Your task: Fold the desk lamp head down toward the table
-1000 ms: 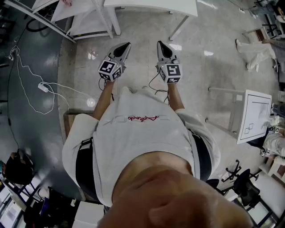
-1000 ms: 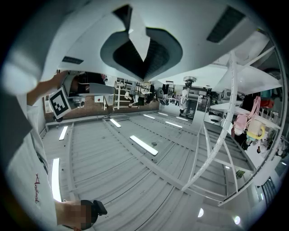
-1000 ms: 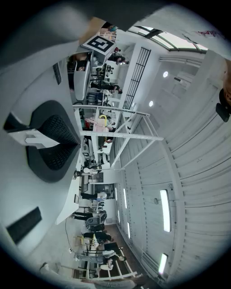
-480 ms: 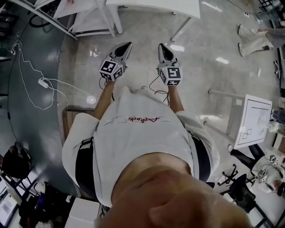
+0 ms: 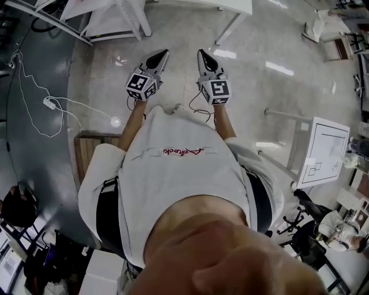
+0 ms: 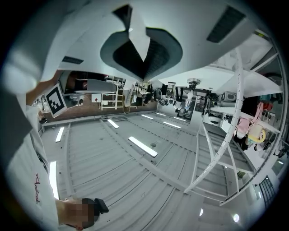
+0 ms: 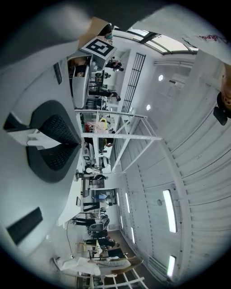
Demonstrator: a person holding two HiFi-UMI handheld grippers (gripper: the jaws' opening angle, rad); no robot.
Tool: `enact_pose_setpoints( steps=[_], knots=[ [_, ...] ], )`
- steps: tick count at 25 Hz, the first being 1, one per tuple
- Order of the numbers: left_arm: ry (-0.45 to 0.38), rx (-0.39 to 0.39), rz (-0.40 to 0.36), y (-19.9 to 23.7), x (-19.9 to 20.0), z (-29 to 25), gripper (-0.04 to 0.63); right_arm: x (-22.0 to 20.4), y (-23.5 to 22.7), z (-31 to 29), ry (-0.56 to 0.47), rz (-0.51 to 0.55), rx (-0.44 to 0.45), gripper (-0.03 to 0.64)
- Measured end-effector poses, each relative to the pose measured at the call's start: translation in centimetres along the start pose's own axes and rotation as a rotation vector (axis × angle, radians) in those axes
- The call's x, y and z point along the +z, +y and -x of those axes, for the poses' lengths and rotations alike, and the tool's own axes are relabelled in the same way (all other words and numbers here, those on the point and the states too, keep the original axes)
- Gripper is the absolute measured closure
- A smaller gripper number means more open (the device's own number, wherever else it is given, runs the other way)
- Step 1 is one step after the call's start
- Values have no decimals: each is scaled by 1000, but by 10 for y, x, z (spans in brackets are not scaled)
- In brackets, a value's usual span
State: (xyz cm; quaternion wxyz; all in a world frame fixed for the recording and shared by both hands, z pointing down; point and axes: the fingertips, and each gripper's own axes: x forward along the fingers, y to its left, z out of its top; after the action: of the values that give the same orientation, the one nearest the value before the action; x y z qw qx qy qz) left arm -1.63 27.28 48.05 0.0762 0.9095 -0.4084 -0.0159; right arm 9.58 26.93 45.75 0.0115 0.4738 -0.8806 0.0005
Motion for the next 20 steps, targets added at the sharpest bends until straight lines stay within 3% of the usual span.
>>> enact_pose_setpoints(
  steps=[6,20],
  knots=[
    [8,-2,10,-12,-9,-10,571,-8,-9,5,17,5,7,594],
    [4,-18,22,10,-17,-40,571,-16,-29,-18,19,35,-6,594]
  ],
)
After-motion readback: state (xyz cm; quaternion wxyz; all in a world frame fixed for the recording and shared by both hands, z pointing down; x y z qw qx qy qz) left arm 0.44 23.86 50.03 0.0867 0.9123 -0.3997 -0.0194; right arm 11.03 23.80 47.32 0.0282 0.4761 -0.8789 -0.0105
